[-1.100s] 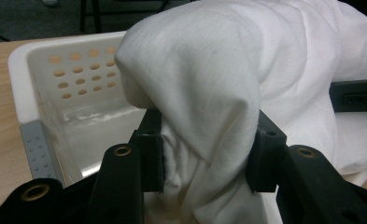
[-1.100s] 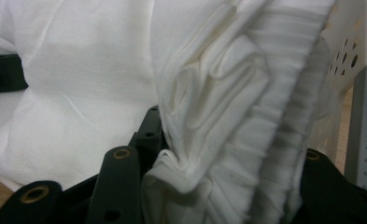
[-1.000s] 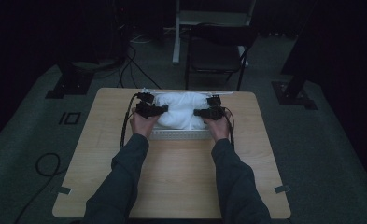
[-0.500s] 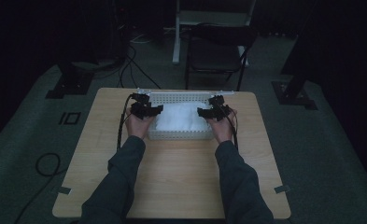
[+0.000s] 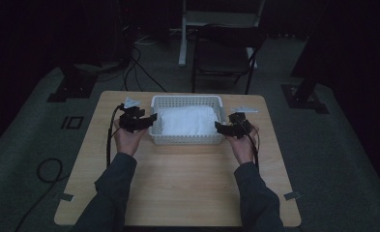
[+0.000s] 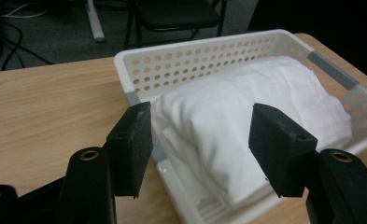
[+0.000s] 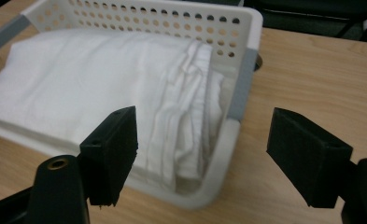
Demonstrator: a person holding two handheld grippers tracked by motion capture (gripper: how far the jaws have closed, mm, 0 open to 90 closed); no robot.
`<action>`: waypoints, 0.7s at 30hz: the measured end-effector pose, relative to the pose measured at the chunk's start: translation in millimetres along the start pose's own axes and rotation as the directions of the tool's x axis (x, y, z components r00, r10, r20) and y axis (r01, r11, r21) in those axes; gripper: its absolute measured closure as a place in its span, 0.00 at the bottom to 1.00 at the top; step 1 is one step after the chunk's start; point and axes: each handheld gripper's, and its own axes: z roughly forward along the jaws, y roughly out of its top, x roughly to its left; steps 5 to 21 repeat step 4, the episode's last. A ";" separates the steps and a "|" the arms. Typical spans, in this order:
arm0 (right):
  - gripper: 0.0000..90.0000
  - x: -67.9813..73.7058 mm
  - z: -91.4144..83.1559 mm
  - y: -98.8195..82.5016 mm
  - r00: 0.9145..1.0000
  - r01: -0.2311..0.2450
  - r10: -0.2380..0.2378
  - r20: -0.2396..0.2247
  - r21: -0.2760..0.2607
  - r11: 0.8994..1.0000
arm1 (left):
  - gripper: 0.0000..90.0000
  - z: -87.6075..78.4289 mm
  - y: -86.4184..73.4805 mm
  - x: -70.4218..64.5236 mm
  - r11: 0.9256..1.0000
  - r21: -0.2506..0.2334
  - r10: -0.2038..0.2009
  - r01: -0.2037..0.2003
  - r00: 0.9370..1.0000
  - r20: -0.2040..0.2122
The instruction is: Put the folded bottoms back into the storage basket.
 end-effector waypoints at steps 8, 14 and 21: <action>0.28 -6.9 -6.0 -9.6 1.000 -0.014 0.014 -0.001 0.003 1.000 | 0.44 -6.7 -11.1 -0.4 1.000 0.010 0.016 -0.017 1.000 0.006; 0.28 -6.9 -6.0 -9.6 1.000 -0.014 0.014 -0.001 0.003 1.000 | 0.44 -6.7 -11.1 -0.4 1.000 0.010 0.016 -0.017 1.000 0.006; 0.28 -6.9 -6.0 -9.6 1.000 -0.014 0.014 -0.001 0.003 1.000 | 0.44 -6.7 -11.1 -0.4 1.000 0.010 0.016 -0.017 1.000 0.006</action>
